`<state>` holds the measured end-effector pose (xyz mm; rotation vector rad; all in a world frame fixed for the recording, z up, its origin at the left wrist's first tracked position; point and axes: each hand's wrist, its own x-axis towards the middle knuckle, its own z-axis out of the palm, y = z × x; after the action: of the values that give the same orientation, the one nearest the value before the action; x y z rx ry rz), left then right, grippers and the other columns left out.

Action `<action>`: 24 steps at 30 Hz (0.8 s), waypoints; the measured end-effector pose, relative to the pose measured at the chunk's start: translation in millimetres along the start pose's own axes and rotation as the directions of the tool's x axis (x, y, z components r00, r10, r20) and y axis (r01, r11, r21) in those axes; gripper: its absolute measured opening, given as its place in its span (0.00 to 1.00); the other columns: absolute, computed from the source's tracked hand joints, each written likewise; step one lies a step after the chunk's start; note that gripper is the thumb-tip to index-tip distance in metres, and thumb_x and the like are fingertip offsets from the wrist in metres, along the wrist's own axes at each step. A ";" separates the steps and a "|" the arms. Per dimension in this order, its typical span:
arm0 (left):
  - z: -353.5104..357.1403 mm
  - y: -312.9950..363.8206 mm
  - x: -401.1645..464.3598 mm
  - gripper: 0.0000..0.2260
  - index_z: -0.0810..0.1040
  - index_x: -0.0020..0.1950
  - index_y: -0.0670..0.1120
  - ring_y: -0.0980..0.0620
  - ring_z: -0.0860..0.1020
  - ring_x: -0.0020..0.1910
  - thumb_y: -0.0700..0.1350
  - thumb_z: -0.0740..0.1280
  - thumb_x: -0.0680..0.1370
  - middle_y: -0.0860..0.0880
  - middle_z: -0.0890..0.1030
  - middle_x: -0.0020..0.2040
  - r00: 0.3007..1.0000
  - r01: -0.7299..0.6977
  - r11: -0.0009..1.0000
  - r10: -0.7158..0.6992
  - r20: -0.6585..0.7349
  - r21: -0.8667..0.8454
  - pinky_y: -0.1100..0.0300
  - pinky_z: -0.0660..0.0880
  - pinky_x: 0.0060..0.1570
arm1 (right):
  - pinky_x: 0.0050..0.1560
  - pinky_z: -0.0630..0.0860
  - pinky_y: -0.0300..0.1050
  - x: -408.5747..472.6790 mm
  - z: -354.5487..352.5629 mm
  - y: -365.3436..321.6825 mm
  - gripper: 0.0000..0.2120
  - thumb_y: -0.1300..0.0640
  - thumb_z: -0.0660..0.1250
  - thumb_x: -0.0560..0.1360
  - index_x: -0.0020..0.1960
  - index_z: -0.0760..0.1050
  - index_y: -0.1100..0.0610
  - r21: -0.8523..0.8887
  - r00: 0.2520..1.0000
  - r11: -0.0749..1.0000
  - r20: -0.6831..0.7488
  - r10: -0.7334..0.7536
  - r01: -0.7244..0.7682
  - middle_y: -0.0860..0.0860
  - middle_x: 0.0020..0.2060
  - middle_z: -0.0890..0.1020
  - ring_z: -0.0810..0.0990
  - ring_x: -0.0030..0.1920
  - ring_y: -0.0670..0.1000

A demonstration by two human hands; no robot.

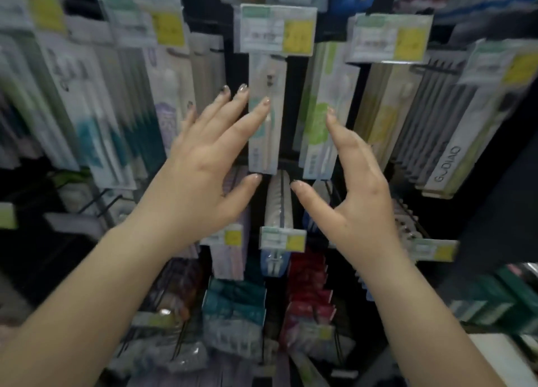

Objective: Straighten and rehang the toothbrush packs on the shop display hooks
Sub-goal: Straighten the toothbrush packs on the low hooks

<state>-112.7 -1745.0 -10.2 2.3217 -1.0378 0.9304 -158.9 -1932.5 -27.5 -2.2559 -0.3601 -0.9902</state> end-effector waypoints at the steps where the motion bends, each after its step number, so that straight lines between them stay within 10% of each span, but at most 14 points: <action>1: 0.6 -4.7 -7.1 0.30 0.53 0.75 0.52 0.49 0.52 0.75 0.54 0.57 0.74 0.48 0.57 0.75 1.000 0.023 1.000 -0.023 0.001 0.009 0.44 0.47 0.71 | 0.71 0.59 0.63 -4.1 5.7 0.2 0.34 0.44 0.64 0.74 0.75 0.52 0.46 0.005 1.000 1.000 0.011 0.010 -0.010 0.37 0.67 0.59 0.57 0.73 0.43; 15: -25.3 -91.7 -108.7 0.31 0.51 0.76 0.56 0.61 0.45 0.74 0.50 0.60 0.75 0.58 0.51 0.74 0.907 0.416 0.901 -0.421 0.026 0.121 0.60 0.37 0.71 | 0.72 0.58 0.60 -18.9 111.5 -30.4 0.34 0.44 0.62 0.73 0.73 0.47 0.38 0.083 0.962 0.993 0.270 0.053 -0.078 0.40 0.71 0.59 0.55 0.73 0.43; 24: -41.7 -143.0 -163.8 0.32 0.52 0.75 0.57 0.58 0.48 0.74 0.44 0.62 0.74 0.56 0.54 0.73 0.835 0.543 0.839 -0.545 0.078 0.049 0.47 0.44 0.73 | 0.70 0.60 0.63 -5.7 160.0 -60.2 0.33 0.46 0.63 0.72 0.72 0.51 0.42 0.058 0.955 0.988 0.268 0.125 -0.145 0.47 0.71 0.62 0.59 0.73 0.49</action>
<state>-100.1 -1550.8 -115.8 2.4896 -0.3394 0.6120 -102.1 -1782.4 -86.5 -2.3111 -0.3454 -0.5960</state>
